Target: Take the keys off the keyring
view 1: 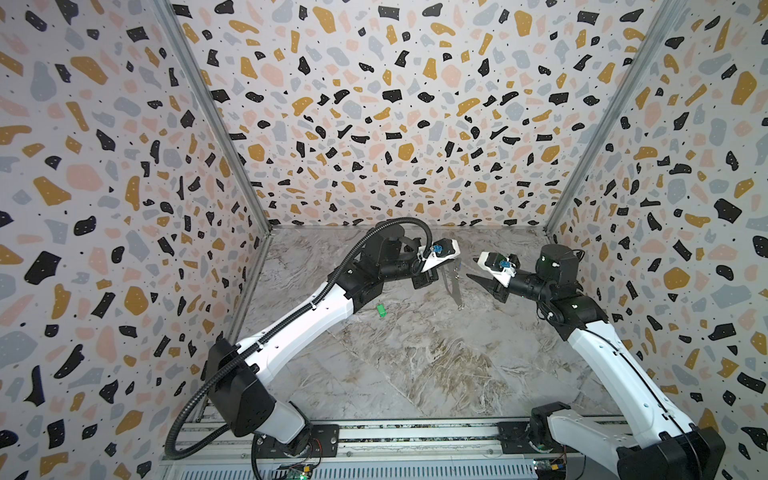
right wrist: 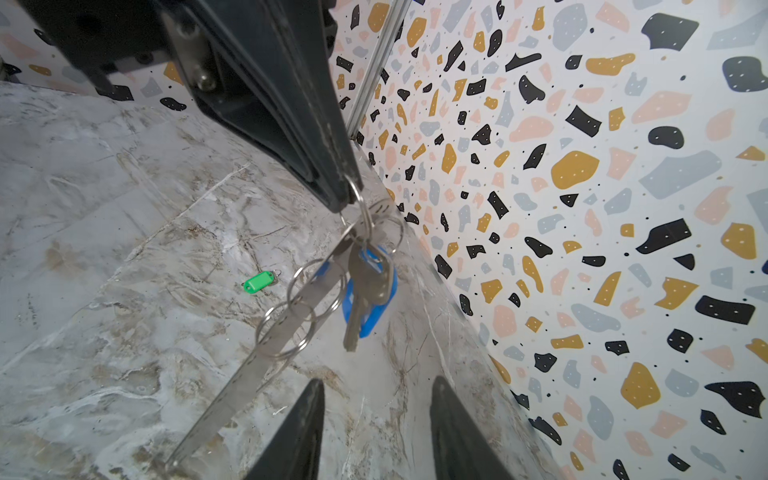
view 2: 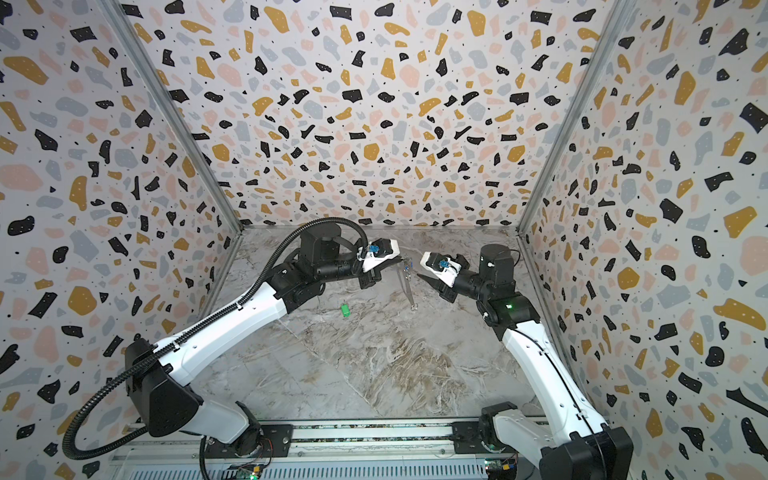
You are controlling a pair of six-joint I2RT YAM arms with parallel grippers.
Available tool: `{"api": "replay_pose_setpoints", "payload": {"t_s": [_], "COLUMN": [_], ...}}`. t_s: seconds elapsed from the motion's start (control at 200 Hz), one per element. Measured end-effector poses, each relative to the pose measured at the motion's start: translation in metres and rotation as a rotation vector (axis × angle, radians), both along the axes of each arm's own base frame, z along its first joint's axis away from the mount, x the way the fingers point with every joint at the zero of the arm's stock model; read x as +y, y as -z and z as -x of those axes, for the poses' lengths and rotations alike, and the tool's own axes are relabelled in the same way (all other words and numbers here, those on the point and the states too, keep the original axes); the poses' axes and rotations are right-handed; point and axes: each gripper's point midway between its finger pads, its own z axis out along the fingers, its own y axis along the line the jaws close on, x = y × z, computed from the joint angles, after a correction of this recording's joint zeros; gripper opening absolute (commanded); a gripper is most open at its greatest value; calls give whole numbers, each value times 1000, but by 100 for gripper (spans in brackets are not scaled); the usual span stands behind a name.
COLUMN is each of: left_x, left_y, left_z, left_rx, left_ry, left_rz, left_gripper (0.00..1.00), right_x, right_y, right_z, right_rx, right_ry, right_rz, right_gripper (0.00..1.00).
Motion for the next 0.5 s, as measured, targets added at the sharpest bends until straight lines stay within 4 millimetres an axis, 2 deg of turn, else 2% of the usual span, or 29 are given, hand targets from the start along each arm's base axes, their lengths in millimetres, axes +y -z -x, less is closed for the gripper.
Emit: {"api": "replay_pose_setpoints", "payload": {"t_s": [0.275,0.501], "left_x": [-4,-5], "left_y": [-9,-8], "left_z": [7,10], "left_rx": [27,39], "left_ry": [58,78], "left_rz": [64,78], "left_gripper": [0,0], "right_x": [4,8], "right_y": [-12,-6], "right_z": [0,-2], "right_rx": [-28,21], "right_ry": [-35,-79], "right_rz": [-51,-82], "right_gripper": [44,42]}}
